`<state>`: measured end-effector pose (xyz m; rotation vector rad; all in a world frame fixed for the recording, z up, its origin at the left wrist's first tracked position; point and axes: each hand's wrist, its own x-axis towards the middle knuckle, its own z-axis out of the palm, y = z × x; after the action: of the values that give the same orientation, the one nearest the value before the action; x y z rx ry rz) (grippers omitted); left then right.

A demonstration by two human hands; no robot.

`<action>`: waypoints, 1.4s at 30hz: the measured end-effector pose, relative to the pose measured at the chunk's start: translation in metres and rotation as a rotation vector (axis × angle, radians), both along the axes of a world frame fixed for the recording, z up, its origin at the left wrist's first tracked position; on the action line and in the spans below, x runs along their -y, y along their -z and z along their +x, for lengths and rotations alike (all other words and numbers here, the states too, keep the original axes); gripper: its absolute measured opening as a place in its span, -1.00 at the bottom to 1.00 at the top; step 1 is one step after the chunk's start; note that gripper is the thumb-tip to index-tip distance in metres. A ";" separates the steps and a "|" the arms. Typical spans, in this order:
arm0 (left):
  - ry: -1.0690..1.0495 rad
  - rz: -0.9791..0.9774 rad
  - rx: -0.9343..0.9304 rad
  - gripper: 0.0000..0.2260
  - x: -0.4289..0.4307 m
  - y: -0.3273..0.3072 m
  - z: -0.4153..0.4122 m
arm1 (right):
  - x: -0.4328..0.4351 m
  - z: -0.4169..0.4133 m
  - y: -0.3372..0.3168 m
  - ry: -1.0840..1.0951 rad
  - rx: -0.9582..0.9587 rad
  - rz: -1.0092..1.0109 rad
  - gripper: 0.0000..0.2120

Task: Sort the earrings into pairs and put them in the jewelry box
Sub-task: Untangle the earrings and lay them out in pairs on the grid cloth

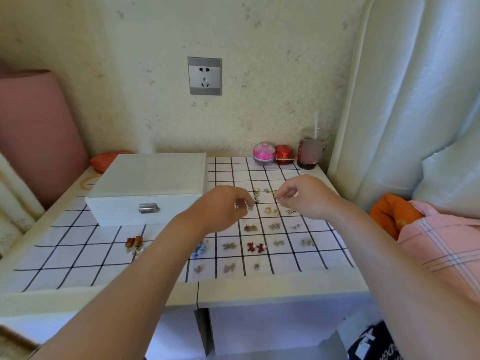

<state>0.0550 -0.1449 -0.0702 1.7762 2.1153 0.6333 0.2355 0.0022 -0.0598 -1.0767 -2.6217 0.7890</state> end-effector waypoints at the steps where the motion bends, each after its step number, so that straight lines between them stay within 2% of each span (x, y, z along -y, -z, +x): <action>1: 0.009 -0.018 -0.017 -0.83 -0.009 -0.001 -0.002 | -0.009 0.000 0.004 0.027 -0.022 0.022 -0.88; 5: 0.020 -0.143 -0.089 -0.83 -0.041 -0.006 -0.013 | -0.034 -0.006 0.016 0.060 -0.052 0.057 -0.86; 11: 0.119 -0.391 -0.100 -0.84 -0.064 -0.011 -0.011 | -0.048 -0.032 0.029 -0.011 0.002 0.052 -0.87; 17: 0.114 -0.430 -0.176 -0.92 -0.070 -0.001 -0.009 | -0.052 -0.045 0.036 -0.035 0.031 0.056 -0.85; 24: 0.078 -0.519 -0.182 -0.88 -0.057 0.000 -0.021 | -0.069 -0.026 0.031 0.090 0.003 0.067 -0.83; 29: 0.079 -0.445 -0.129 -0.89 -0.061 -0.005 -0.021 | -0.073 -0.020 0.030 0.102 -0.025 0.025 -0.85; 35: -0.004 -0.154 -0.050 -0.88 -0.083 -0.011 -0.014 | -0.077 -0.024 0.038 0.051 0.090 0.003 -0.82; 42: -0.057 -0.024 -0.142 -0.80 -0.110 0.010 0.000 | -0.066 -0.042 0.045 0.067 0.090 0.136 -0.77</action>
<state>0.0545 -0.0351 -0.0801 1.8021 2.2638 0.5073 0.1935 0.0679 -0.1052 -1.1806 -2.6520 0.5516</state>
